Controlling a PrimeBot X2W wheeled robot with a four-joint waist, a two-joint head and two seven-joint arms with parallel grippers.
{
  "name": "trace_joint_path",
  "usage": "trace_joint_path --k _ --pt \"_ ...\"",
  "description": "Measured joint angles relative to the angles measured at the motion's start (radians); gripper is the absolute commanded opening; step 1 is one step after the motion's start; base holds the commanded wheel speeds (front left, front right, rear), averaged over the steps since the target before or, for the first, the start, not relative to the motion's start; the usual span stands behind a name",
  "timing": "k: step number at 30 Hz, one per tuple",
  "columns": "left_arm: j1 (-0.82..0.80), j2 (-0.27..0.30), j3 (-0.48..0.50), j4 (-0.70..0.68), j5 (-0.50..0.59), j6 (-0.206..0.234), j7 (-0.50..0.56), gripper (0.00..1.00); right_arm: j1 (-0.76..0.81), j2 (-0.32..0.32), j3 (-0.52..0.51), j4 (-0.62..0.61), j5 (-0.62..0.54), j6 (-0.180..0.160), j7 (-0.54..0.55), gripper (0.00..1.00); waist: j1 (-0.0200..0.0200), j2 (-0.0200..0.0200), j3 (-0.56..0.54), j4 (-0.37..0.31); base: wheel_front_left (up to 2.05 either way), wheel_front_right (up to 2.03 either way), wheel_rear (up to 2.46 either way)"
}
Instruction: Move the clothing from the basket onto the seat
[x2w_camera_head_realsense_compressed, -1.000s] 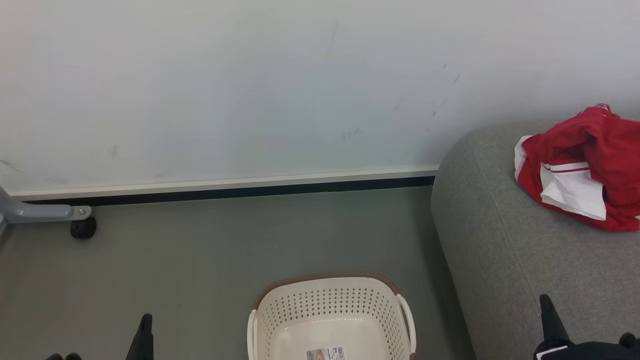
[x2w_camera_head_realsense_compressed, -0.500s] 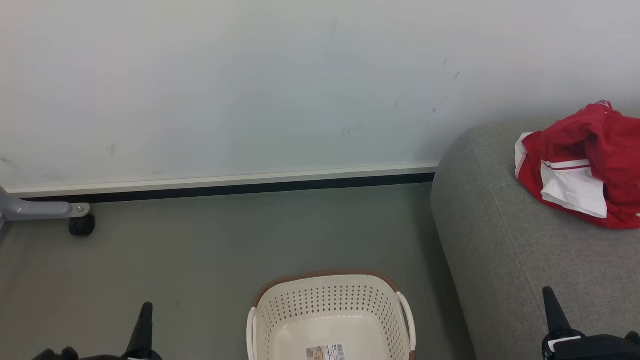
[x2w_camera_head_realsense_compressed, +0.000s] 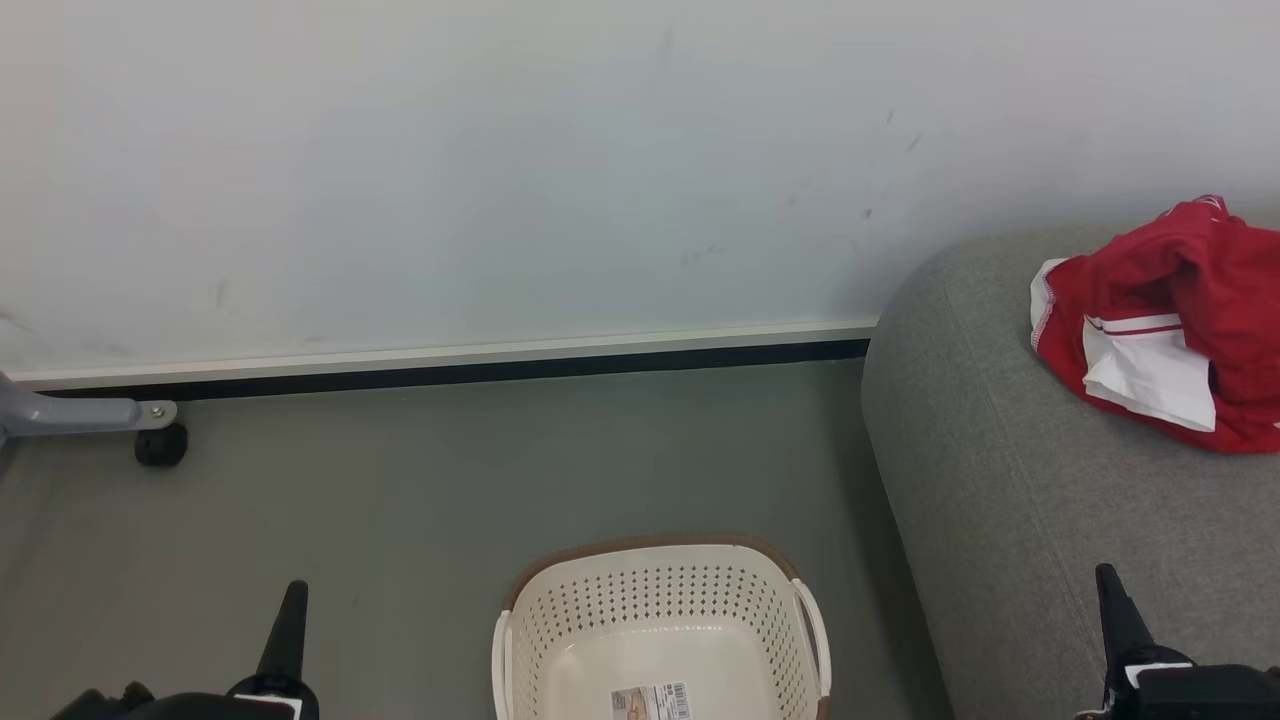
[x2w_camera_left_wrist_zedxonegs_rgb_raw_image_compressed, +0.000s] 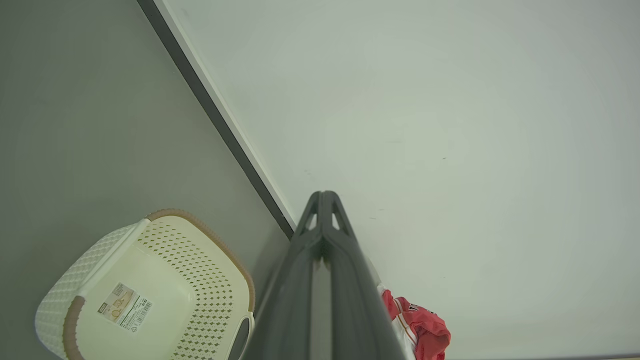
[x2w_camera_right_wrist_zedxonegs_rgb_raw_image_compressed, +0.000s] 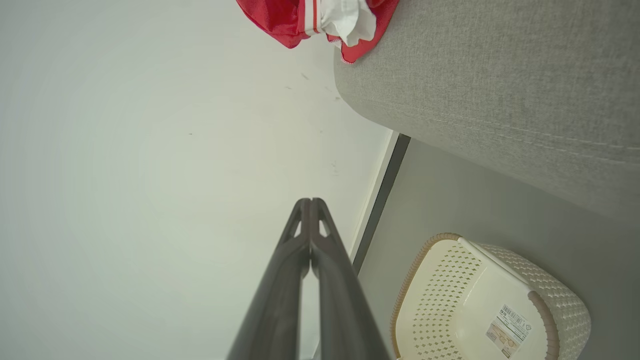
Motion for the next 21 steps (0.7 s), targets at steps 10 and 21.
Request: trace_joint_path --k 10,21 --pt "-0.027 -0.016 0.023 0.015 -0.110 -0.021 0.031 0.00 -0.021 0.017 -0.035 0.016 0.100 0.026 0.031 0.00 0.0000 0.0000 0.006 -0.001 0.00 0.00 0.00" --pt "-0.057 -0.032 0.046 0.029 -0.205 -0.046 0.060 0.00 -0.042 0.031 -0.069 0.031 0.198 0.045 0.061 0.00 0.0000 0.0000 0.012 -0.002 0.00 0.00 0.00"
